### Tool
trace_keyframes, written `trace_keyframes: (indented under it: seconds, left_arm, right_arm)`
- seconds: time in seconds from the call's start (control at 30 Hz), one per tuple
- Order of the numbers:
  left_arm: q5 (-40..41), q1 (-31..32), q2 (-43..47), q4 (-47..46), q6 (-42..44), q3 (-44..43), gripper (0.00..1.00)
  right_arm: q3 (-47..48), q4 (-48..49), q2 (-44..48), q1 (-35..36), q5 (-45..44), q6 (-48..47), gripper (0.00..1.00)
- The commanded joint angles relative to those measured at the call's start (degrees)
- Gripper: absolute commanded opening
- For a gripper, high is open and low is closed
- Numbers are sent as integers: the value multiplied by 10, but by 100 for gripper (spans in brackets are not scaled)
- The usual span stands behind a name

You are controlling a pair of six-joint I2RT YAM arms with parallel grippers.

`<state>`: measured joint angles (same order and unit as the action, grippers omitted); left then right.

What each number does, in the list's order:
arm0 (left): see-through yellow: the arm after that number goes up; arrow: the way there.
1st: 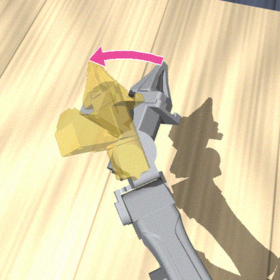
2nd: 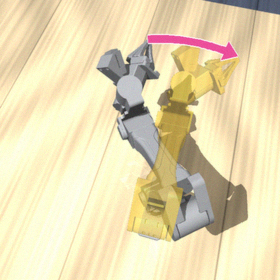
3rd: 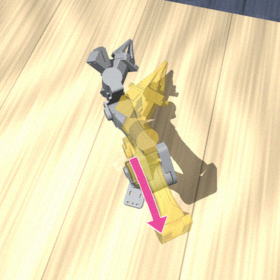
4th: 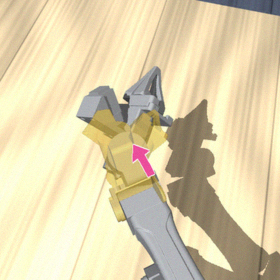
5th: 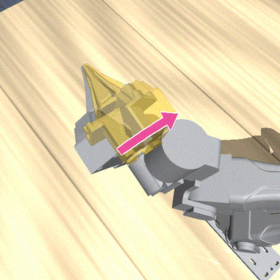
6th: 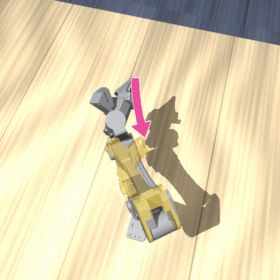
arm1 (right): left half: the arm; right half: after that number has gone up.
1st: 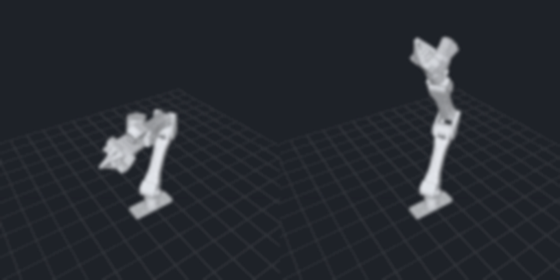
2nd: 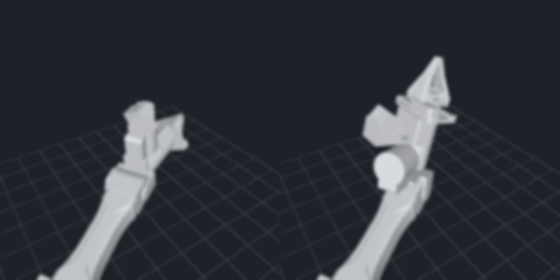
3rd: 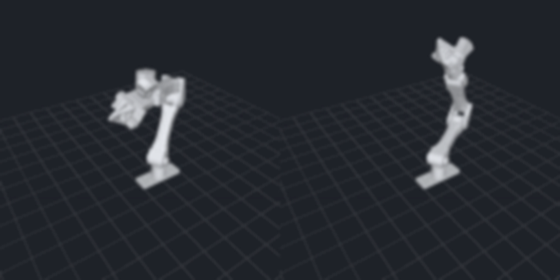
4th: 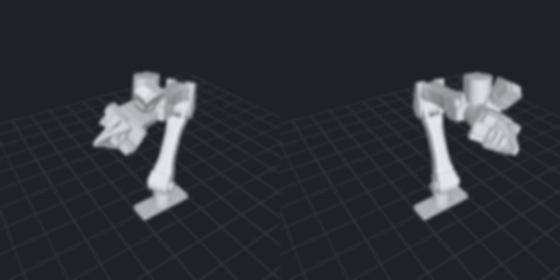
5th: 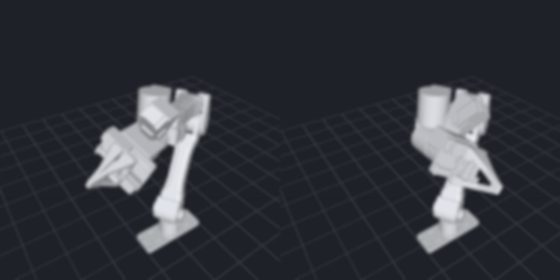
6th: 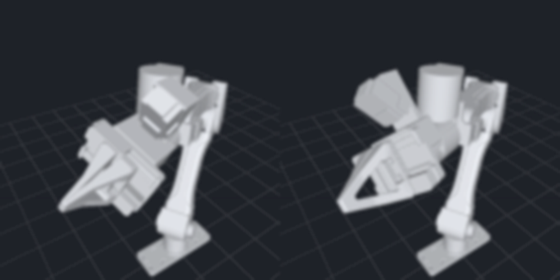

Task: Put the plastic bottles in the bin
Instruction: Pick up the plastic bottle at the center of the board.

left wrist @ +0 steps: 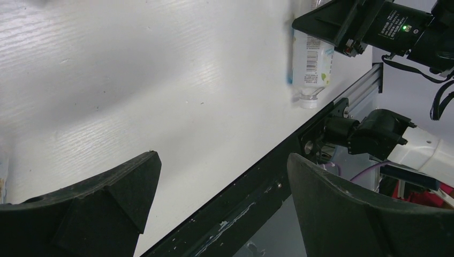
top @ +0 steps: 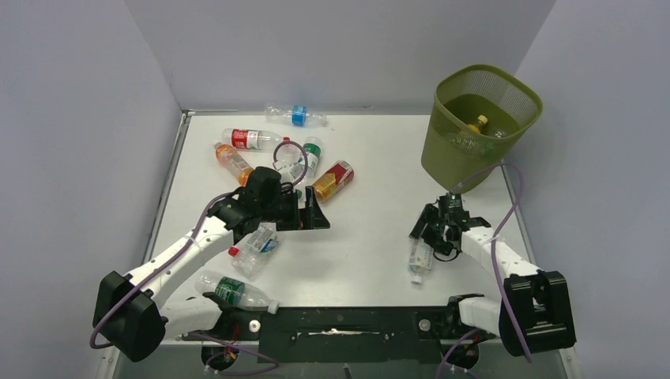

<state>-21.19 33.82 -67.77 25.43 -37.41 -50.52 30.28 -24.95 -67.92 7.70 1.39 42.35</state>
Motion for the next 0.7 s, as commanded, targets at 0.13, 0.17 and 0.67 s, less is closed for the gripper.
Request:
trace_keyframes:
  seconds: [0.13, 0.17, 0.67]
  left_arm:
    - [-5, 1, 7, -40, -5, -30, 90]
    - [-5, 1, 8, -41, -5, -30, 90]
    - [10, 1, 67, -42, -13, -13, 90]
  right_arm:
    - [40, -56, 35, 20, -30, -1, 53]
    - [43, -61, 39, 22, -31, -1, 53]
    - [144, -139, 72, 55, -56, -10, 52]
